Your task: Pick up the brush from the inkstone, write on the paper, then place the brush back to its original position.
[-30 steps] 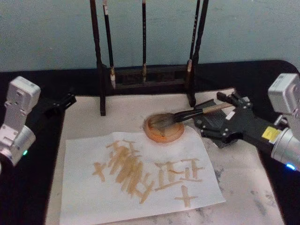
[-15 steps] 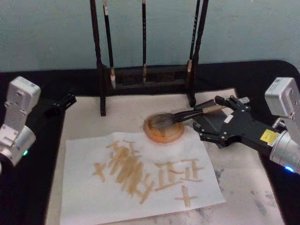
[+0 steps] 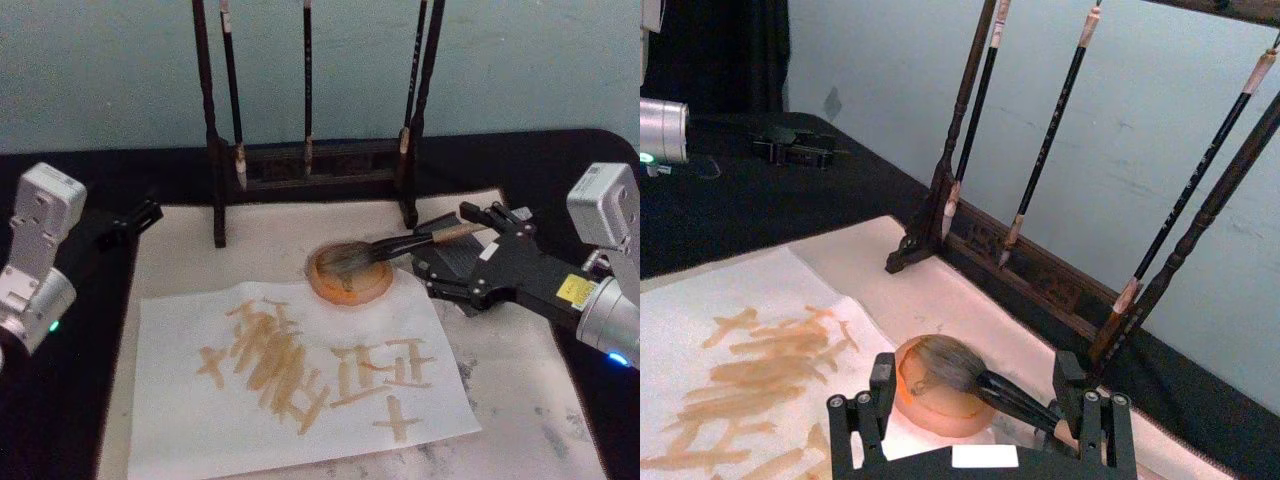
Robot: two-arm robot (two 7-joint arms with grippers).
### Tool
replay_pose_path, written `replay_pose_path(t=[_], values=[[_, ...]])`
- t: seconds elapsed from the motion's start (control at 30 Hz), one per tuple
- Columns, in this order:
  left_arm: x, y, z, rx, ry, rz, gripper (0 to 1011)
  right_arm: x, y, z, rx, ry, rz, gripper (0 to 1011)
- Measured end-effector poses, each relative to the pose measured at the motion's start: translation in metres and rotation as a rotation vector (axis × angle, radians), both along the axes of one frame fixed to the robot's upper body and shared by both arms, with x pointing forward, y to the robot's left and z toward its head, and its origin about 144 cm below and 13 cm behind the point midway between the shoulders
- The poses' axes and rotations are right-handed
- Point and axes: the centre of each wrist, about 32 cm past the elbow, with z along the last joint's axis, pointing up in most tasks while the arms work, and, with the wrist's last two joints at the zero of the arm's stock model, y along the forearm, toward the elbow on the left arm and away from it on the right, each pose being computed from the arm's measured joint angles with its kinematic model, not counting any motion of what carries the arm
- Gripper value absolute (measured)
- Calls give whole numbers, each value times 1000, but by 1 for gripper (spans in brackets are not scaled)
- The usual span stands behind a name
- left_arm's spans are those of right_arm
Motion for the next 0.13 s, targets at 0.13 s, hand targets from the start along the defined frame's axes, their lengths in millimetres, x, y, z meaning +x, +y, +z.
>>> replay_pose_path(t=[0.13], values=[[0,0,0,0,0,0,1002,0,0,0,0,0,0,1006]])
